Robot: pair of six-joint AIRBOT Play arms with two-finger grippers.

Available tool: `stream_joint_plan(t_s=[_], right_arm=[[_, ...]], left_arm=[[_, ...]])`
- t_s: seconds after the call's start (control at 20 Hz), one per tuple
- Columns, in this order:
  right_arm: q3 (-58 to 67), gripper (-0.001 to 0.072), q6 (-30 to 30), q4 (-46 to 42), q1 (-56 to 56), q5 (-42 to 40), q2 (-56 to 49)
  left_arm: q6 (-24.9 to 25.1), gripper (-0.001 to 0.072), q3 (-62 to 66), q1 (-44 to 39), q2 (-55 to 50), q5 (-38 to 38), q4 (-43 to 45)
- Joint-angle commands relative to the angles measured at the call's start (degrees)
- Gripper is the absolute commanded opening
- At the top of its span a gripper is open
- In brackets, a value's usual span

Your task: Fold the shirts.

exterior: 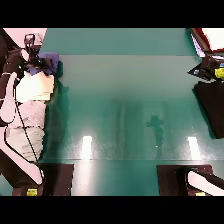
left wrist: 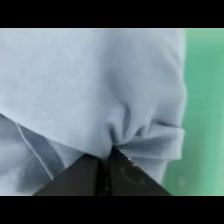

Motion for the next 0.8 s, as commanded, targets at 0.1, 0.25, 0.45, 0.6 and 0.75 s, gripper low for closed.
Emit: stream_joint_plan(t_s=[0.1,0.25,0.45,0.6,0.75], right_arm=[[0.1,0.0014,0.0,0.0,0.0,-0.8,0.0],[0.1,0.0013,0.0,0.9,0.0,-2.8,0.0],[3.3,0.0013,0.0,3.5,0.0,-7.6,0.0],[9.7,0.0013,0.0,3.3,-0.2,-8.0,0.0],[16.3,0.0013,-0.1,3.2,-0.2,-8.0,0.0]], left_arm=[[0.2,0.0026,10.7,-0.5,5.4,-5.6,-5.2],[10.3,0.0026,11.8,-2.6,14.9,-4.5,-16.8],[24.5,0.0026,11.7,-8.6,27.9,-13.0,-40.3],[27.0,0.0026,11.7,-16.5,35.1,-19.5,-46.6],[27.0,0.0026,11.6,-24.8,37.6,-27.8,-46.7]])
